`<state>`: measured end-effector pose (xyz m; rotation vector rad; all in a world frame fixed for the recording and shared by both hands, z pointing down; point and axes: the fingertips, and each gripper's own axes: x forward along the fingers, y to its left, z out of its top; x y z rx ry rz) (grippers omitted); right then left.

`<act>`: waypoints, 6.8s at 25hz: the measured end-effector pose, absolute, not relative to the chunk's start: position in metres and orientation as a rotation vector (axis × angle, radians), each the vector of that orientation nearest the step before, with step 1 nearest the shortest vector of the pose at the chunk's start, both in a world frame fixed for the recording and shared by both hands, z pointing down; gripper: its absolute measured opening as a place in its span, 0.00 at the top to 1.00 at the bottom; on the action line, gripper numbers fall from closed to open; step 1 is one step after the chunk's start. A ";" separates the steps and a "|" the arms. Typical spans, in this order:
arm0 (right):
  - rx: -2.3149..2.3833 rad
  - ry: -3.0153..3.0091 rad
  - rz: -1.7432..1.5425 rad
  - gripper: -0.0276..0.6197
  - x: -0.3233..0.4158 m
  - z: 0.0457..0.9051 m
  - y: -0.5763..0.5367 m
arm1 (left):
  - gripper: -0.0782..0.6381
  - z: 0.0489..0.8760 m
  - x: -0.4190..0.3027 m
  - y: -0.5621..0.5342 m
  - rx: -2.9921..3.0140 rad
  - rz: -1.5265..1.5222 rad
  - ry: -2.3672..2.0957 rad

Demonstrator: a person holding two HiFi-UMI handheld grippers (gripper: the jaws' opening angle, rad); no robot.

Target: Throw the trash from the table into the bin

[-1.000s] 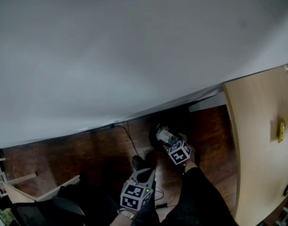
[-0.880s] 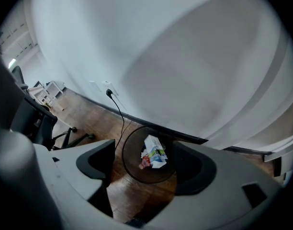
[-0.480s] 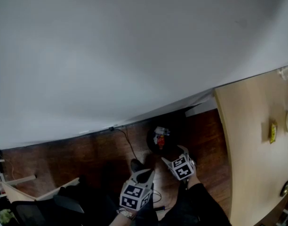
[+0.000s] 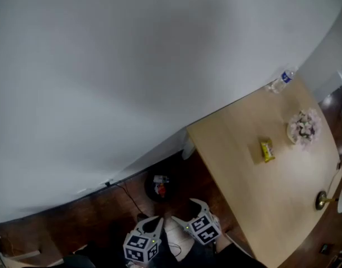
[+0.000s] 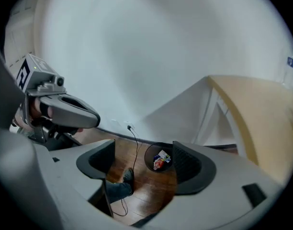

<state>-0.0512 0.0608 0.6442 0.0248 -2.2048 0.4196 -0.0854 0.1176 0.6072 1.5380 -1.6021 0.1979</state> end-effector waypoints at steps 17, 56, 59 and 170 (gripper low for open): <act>0.467 -2.319 0.564 0.36 0.085 0.543 -0.046 | 0.88 0.517 0.026 -0.005 1.880 0.403 -1.488; 0.929 -2.089 0.571 0.56 0.168 0.635 -0.336 | 0.88 0.522 0.037 -0.095 1.861 0.587 -1.421; 0.934 -2.108 0.566 0.65 0.167 0.627 -0.331 | 0.88 0.521 0.033 -0.091 1.857 0.568 -1.435; -0.017 -2.376 0.518 0.95 -0.006 0.509 0.018 | 0.89 0.499 -0.067 0.103 1.601 0.236 -1.804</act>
